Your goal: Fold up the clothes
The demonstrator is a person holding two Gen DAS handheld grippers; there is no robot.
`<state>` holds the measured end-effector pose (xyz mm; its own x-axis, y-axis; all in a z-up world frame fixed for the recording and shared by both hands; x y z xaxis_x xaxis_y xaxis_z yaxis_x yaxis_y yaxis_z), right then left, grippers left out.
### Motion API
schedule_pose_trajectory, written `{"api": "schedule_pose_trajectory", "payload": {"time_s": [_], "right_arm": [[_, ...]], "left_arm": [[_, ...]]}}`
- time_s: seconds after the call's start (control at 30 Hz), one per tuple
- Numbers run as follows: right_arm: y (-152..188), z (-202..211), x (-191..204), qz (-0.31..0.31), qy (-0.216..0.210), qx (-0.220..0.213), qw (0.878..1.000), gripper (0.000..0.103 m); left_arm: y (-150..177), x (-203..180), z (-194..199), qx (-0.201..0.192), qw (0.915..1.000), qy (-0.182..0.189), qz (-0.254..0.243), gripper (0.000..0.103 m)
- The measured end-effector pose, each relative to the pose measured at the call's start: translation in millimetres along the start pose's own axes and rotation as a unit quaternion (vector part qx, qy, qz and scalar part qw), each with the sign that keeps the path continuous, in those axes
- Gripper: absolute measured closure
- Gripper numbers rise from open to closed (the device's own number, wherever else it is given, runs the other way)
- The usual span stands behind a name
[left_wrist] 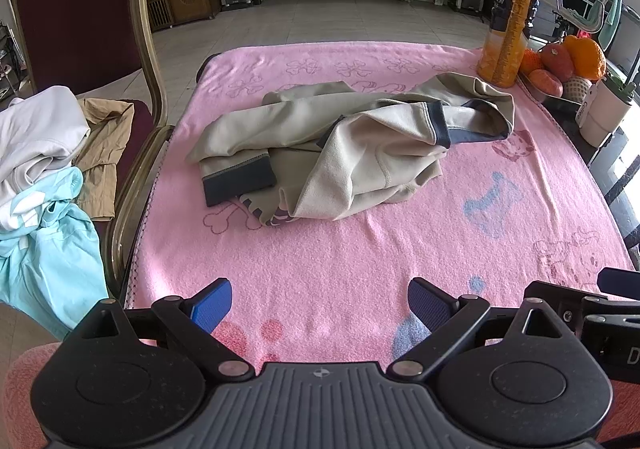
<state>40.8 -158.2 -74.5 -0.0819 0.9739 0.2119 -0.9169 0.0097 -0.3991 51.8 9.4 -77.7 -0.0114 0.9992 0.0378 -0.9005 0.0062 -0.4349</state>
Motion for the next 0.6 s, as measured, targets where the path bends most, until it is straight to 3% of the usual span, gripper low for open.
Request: {"api": "schedule_pose_trajectory", "payload": {"time_s": [0.17, 0.33, 0.37, 0.47, 0.6], "right_arm": [[-13, 6, -9, -0.012, -0.002, -0.012, 1.000, 0.014], [-48, 28, -31, -0.038, -0.003, -0.049, 0.998, 0.014], [-58, 34, -35, -0.044, -0.006, -0.060, 0.997, 0.013], [-85, 41, -47, -0.056, -0.012, -0.083, 0.995, 0.011], [-106, 19, -57, -0.062, -0.012, -0.072, 0.995, 0.011]], "left_arm": [[-7, 15, 2, -0.002, 0.9999, 0.001, 0.012, 0.008], [-30, 66, 18, -0.037, 0.9971, -0.032, 0.058, 0.009], [-34, 76, 20, -0.040, 0.9961, -0.035, 0.070, 0.013], [-44, 96, 15, -0.038, 0.9936, -0.025, 0.103, 0.019], [-47, 92, -12, -0.006, 0.9893, 0.033, 0.142, 0.028]]}}
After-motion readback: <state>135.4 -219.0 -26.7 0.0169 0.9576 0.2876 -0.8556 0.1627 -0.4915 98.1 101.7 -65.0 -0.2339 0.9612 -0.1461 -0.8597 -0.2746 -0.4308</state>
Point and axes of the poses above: each gripper's, at about its wrist camera, not at the fingertips, and z roughly against the way its jaws point, x to its left, y to its underside, the point moved 9 cm from there along -z, roughly the way its jaws point, and after that the axes turned 9 degrees about x, right-handed, at the moved point
